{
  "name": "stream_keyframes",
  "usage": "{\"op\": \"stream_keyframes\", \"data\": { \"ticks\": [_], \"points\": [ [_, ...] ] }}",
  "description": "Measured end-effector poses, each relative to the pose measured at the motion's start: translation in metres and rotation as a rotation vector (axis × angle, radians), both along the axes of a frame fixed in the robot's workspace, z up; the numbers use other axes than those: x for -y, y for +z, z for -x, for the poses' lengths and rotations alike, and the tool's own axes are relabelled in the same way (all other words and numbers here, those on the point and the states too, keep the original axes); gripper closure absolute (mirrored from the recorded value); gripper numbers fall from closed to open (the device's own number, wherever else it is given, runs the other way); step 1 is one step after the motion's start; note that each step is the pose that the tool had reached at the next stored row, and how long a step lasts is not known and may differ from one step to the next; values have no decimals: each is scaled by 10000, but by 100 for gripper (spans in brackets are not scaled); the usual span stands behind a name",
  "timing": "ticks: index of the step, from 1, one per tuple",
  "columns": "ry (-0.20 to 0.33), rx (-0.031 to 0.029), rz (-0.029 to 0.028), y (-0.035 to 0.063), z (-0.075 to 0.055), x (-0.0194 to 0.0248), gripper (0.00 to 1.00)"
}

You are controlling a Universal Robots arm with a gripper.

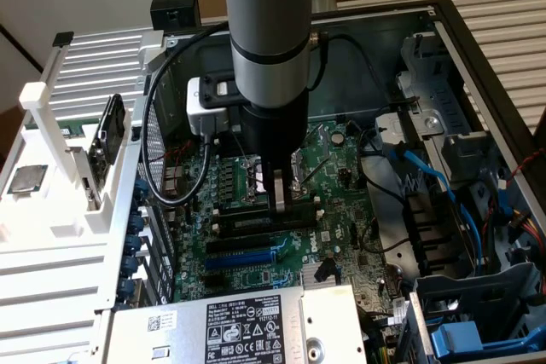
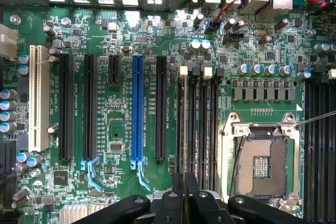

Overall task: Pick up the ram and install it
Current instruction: 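Insert the ram into the slot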

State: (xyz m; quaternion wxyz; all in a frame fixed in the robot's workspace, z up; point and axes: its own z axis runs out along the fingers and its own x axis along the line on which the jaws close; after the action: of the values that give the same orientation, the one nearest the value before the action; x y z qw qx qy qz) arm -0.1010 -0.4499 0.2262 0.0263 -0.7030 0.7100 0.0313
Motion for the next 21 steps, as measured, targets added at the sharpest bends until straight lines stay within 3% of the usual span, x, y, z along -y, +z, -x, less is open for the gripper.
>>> {"op": "stream_keyframes", "data": {
  "ticks": [1,10,15,17,21],
  "points": [
    [0,2,0,0,0,0,80],
    [4,0,3,9,-1,0,80],
    [3,1,1,98,15,0,80],
    [3,5,0,192,38,0,80],
    [3,8,1,193,42,0,80]
  ]
}}
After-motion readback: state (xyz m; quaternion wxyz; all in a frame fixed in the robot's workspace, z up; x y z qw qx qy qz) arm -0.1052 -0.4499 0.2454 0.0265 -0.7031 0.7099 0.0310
